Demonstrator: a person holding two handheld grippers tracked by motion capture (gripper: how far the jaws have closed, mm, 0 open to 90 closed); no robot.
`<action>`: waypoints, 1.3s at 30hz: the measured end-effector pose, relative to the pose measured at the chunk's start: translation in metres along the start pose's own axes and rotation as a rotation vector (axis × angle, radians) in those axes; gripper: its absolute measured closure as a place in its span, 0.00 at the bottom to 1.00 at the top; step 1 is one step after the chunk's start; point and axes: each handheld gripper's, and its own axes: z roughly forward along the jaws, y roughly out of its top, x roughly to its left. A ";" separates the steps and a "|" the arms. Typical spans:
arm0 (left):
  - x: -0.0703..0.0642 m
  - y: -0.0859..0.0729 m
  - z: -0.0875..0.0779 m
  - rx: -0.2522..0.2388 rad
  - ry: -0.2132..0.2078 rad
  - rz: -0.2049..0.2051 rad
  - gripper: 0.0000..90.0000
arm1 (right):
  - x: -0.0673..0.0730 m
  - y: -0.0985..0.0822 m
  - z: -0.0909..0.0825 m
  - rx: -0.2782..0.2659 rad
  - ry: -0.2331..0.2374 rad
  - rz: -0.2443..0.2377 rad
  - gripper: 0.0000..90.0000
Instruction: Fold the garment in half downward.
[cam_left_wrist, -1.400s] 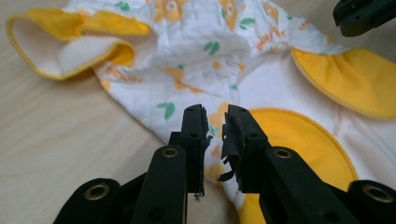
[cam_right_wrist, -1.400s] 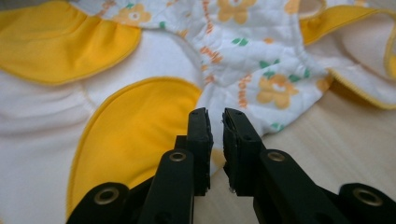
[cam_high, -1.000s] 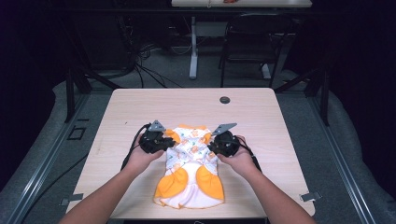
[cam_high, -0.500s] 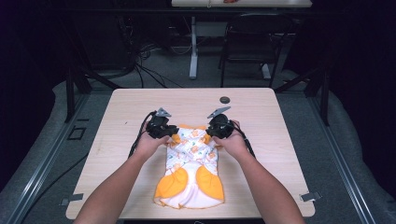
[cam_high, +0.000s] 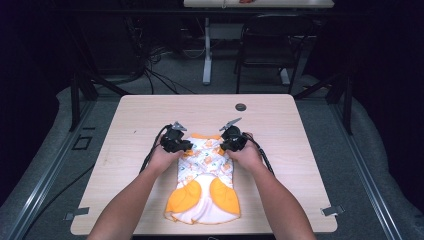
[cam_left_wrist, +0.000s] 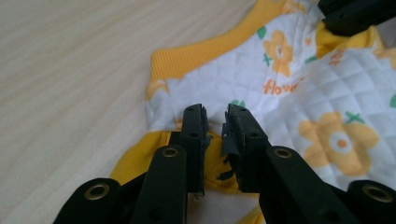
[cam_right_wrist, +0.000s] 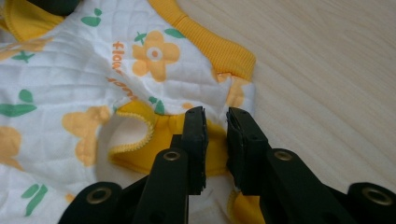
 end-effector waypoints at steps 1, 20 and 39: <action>-0.001 -0.005 0.000 -0.015 -0.001 -0.009 0.86 | 0.001 0.000 -0.001 0.016 0.008 -0.007 0.85; 0.008 0.016 -0.012 -0.024 0.053 -0.019 0.76 | -0.006 0.011 -0.003 -0.033 -0.035 0.022 0.78; 0.016 -0.001 0.004 0.014 0.040 -0.038 0.61 | -0.013 0.002 0.011 0.021 0.021 0.091 0.69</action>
